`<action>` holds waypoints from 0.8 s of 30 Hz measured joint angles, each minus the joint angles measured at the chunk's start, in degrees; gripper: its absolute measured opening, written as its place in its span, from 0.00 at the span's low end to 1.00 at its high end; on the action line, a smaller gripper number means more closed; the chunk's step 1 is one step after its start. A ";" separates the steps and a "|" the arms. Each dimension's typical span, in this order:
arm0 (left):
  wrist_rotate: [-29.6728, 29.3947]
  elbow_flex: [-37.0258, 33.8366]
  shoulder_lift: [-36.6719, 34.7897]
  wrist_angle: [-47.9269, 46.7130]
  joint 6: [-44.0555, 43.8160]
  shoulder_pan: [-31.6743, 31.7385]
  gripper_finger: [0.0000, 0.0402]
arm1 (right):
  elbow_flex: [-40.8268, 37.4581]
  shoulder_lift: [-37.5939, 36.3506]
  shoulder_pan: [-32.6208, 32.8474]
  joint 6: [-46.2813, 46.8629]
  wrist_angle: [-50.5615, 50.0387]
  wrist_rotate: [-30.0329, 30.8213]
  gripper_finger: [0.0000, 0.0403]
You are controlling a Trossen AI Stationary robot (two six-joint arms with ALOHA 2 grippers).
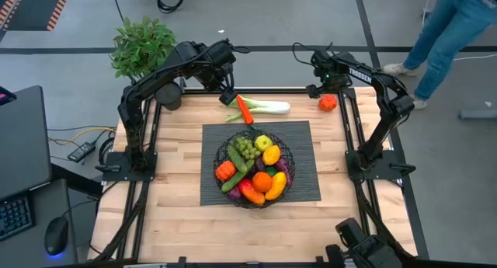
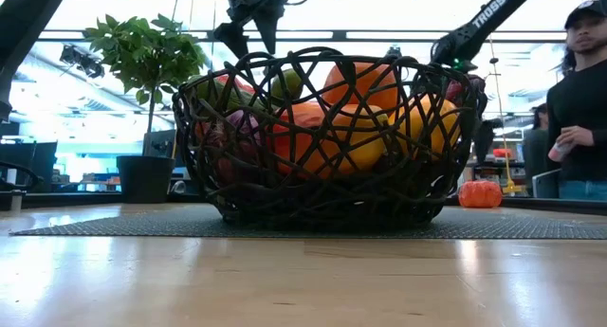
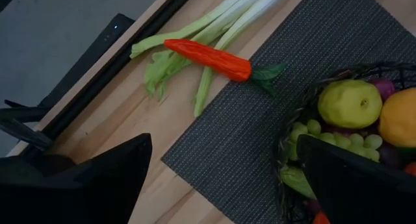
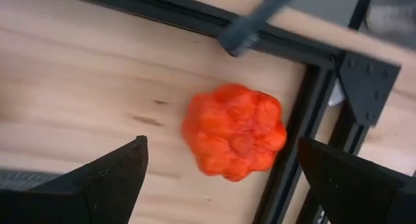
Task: Build produce basket
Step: Put the orange pumpkin into the black wire basket
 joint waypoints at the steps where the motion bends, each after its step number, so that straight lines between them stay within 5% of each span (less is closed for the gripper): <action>1: 0.00 0.00 0.00 0.02 -0.44 0.02 0.97 | -0.81 -0.02 -0.60 1.07 0.58 -0.31 0.98; 16: 0.00 0.00 0.00 1.01 -1.44 0.03 0.97 | -5.89 -0.02 -1.08 15.61 9.26 1.40 0.96; 24: 0.00 0.00 0.00 0.98 -1.41 0.03 0.97 | -8.16 -0.02 -0.18 16.06 11.26 4.21 0.95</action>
